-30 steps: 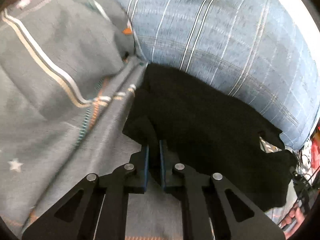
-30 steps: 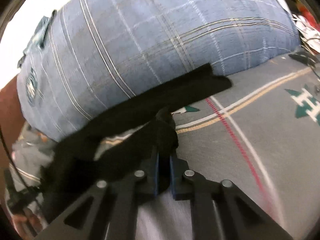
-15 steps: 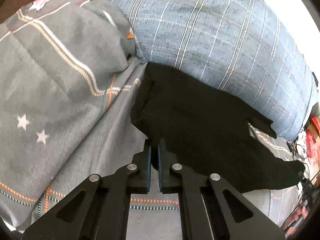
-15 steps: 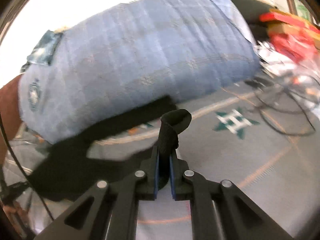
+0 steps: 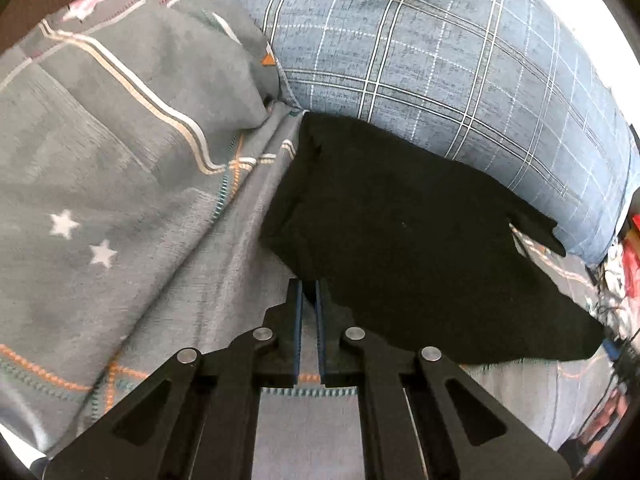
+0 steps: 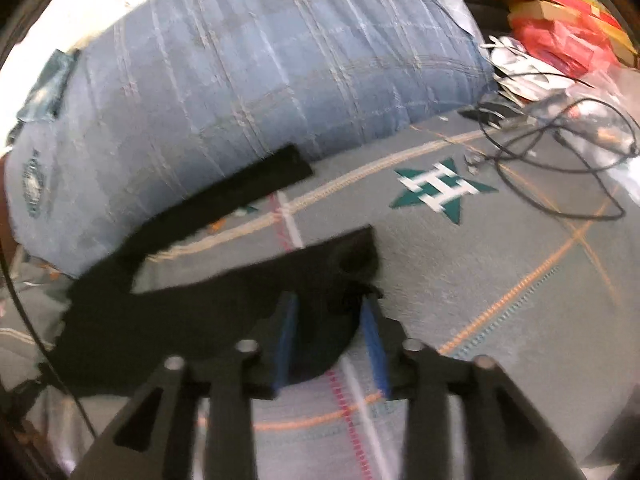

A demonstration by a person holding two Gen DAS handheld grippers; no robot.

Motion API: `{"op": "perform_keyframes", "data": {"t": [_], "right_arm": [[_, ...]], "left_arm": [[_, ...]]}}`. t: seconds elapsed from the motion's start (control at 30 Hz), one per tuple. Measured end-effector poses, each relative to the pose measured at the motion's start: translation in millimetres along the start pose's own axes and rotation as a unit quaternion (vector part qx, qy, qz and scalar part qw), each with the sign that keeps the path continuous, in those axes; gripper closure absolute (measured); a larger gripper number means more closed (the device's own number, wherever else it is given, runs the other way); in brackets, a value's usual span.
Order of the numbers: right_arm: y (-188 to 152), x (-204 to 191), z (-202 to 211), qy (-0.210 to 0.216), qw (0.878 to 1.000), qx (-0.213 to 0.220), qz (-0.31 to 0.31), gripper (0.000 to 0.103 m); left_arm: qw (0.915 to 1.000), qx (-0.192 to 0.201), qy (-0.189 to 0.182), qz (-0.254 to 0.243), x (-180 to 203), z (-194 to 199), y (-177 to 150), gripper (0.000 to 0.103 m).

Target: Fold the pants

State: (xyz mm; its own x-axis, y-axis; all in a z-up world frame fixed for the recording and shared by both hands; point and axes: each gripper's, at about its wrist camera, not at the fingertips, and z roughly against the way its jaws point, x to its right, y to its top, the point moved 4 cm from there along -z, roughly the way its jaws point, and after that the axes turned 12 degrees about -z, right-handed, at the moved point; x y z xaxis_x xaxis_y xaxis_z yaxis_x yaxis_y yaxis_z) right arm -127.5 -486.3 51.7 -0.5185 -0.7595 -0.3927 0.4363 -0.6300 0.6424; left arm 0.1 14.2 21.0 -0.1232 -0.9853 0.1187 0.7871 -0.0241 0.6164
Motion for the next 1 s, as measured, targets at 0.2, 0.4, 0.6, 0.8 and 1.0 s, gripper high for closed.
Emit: {"op": "perform_keyframes", "data": {"t": [0.2, 0.4, 0.6, 0.8, 1.0], "right_arm": [[-7.6, -57.8, -7.3, 0.080, 0.994, -0.023, 0.066, 0.044], [-21.0, -116.0, -37.4, 0.108, 0.985, -0.049, 0.125, 0.044], [-35.9, -151.9, -61.5, 0.124, 0.978, -0.071, 0.151, 0.042], [-36.6, -181.2, -86.8, 0.134, 0.972, -0.077, 0.179, 0.036], [-22.3, -209.8, -131.7, 0.106, 0.962, -0.083, 0.238, 0.034]], "left_arm": [[0.9995, 0.011, 0.002, -0.029, 3.1, 13.2, 9.7, 0.049], [0.9974, 0.048, 0.009, -0.053, 14.8, 17.6, 33.8, 0.028], [0.9971, 0.038, 0.005, -0.066, 27.2, -4.7, 46.8, 0.028], [0.9969, 0.031, -0.008, -0.071, 32.7, -26.5, 60.2, 0.028], [0.9921, 0.000, -0.059, -0.111, 41.5, -63.1, 94.1, 0.025]]}}
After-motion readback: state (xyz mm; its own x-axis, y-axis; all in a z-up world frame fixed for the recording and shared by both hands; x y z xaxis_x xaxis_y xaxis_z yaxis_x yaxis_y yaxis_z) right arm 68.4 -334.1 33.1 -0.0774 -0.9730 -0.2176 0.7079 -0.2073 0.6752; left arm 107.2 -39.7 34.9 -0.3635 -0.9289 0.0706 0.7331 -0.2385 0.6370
